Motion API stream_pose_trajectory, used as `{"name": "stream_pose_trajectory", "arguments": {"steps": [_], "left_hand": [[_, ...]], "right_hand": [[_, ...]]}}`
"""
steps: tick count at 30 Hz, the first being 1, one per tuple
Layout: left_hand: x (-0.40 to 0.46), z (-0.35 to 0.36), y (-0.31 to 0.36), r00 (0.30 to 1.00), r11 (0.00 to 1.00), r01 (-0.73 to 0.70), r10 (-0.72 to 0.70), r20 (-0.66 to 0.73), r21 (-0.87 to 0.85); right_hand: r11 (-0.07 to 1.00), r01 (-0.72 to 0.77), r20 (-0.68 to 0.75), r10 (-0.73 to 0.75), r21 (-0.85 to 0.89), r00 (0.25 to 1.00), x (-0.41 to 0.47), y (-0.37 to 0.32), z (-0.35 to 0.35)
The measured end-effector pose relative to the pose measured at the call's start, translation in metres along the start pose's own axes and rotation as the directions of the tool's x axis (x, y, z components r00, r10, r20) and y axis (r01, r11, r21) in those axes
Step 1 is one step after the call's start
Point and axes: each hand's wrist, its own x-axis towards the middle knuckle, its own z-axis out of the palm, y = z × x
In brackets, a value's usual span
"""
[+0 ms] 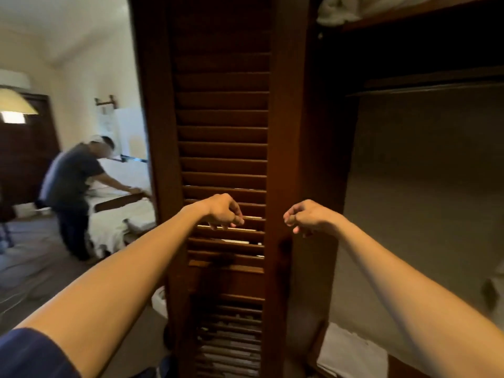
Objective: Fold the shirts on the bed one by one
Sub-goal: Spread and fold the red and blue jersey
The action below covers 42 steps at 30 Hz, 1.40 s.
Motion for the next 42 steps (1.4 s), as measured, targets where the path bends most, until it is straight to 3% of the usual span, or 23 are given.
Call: {"name": "stream_pose_trajectory", "arguments": {"steps": [5,12,18,24,32,37,42], "left_hand": [[-0.061,-0.043,-0.075,0.951,0.962,0.243,-0.212,-0.226,0.121],[-0.180,-0.089,-0.183,0.802,0.861,0.503,-0.433,-0.411,0.074],[-0.256,-0.118,-0.266,0.667,0.752,0.659,-0.589,-0.456,-0.006],[-0.291,-0.154,-0.373,0.584,0.656,0.755,-0.678,-0.446,-0.010],[-0.254,-0.227,-0.529,0.566,0.614,0.789,-0.715,-0.411,0.019],[-0.208,-0.262,-0.632,0.600,0.634,0.772,-0.712,-0.364,0.033],[-0.162,-0.296,-0.740,0.595,0.631,0.775,-0.721,-0.354,0.018]], "right_hand": [[0.975,0.212,0.157,-0.199,-0.067,0.967,0.045,-0.081,0.059],[0.890,0.454,0.317,-0.441,0.037,0.840,0.085,-0.194,0.178],[0.794,0.605,0.428,-0.567,0.058,0.704,0.109,-0.286,0.295],[0.697,0.711,0.488,-0.655,0.095,0.577,0.161,-0.363,0.398],[0.770,0.629,0.498,-0.589,0.108,0.636,0.283,-0.456,0.496],[0.813,0.573,0.522,-0.534,0.101,0.665,0.367,-0.499,0.555],[0.813,0.575,0.539,-0.527,0.095,0.657,0.463,-0.542,0.626]]}}
